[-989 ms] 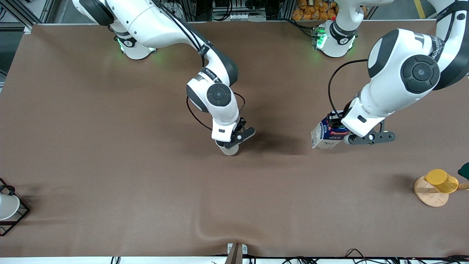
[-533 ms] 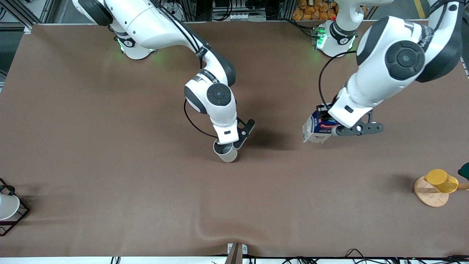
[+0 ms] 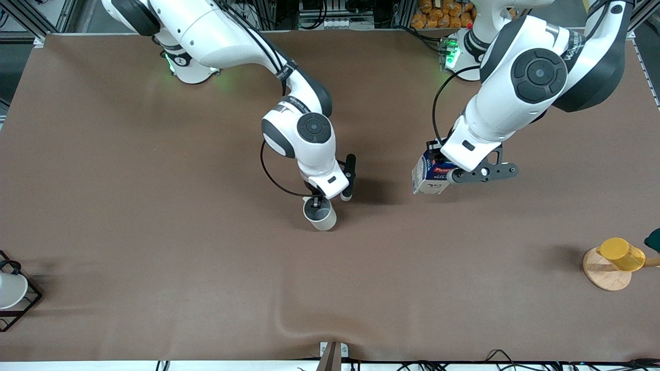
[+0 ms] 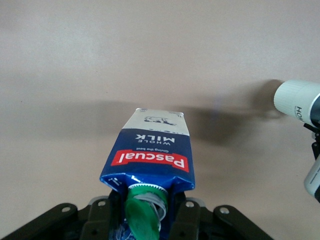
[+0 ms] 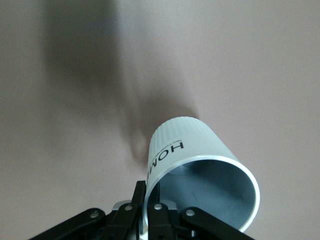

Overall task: Place milk next to cup
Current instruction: 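Lower the mug onto the table center with the right gripper, then open the right gripper and withdraw it while the left gripper holds the carton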

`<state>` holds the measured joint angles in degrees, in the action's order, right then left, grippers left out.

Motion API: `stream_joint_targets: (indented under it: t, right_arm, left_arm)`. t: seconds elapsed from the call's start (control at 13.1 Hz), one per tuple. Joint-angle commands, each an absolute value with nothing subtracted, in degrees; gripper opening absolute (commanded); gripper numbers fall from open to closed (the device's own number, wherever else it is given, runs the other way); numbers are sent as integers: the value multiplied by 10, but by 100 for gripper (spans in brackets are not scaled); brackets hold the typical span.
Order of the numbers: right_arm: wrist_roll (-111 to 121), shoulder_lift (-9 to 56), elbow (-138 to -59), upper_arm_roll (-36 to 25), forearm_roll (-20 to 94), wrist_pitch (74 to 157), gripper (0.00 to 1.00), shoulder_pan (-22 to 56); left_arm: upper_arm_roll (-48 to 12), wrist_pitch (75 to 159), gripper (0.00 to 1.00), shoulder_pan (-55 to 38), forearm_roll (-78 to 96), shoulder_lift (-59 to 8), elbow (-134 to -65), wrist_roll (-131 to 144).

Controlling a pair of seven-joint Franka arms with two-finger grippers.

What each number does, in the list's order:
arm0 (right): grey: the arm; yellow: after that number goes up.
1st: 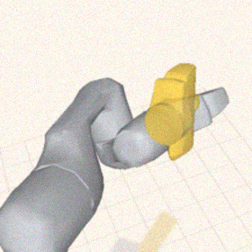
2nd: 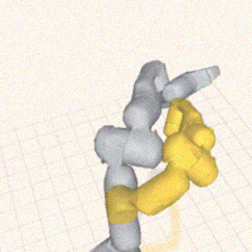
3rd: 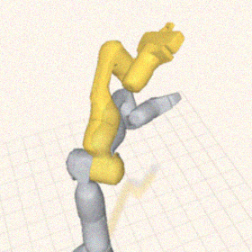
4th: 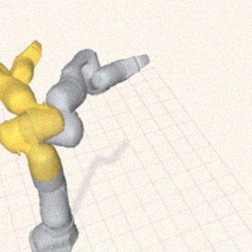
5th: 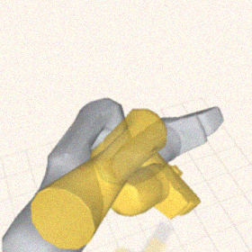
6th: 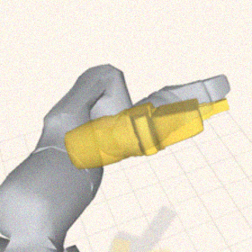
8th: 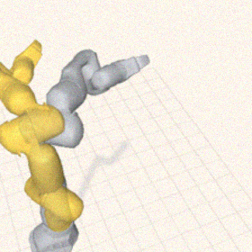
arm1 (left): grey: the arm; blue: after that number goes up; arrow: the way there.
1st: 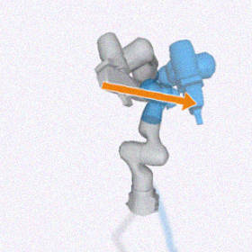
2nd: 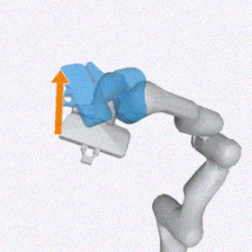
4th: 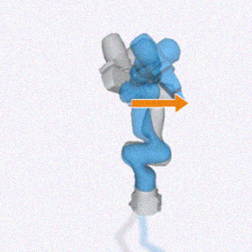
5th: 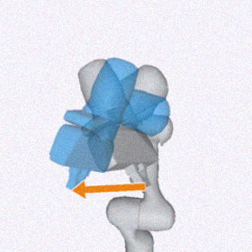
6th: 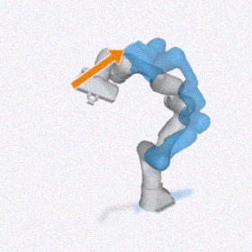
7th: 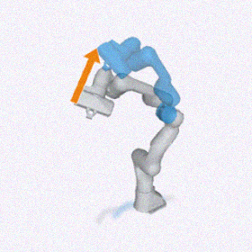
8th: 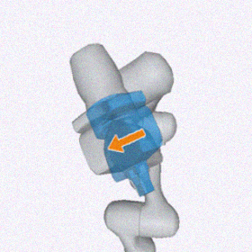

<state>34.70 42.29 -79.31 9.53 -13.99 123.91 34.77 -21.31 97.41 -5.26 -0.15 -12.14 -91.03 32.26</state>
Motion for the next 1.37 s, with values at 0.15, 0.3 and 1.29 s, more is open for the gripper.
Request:
stream_joint_targets:
  t: [0.15, 0.3, 1.29]
  right_arm:
    - [357, 425, -791, 102, -156, 1246, 100, 349]
    - [355, 422, -790, 102, -153, 1246, 100, 350]
    - [353, 288, -792, 105, -67, 1197, 100, 188]
  left_arm:
    - [-215, 965, 32, -50, 9, -119, -906, 332]
    - [-215, 966, 32, -50, 10, -118, -905, 340]
    - [-226, 980, 32, -131, 6, -157, -905, 384]
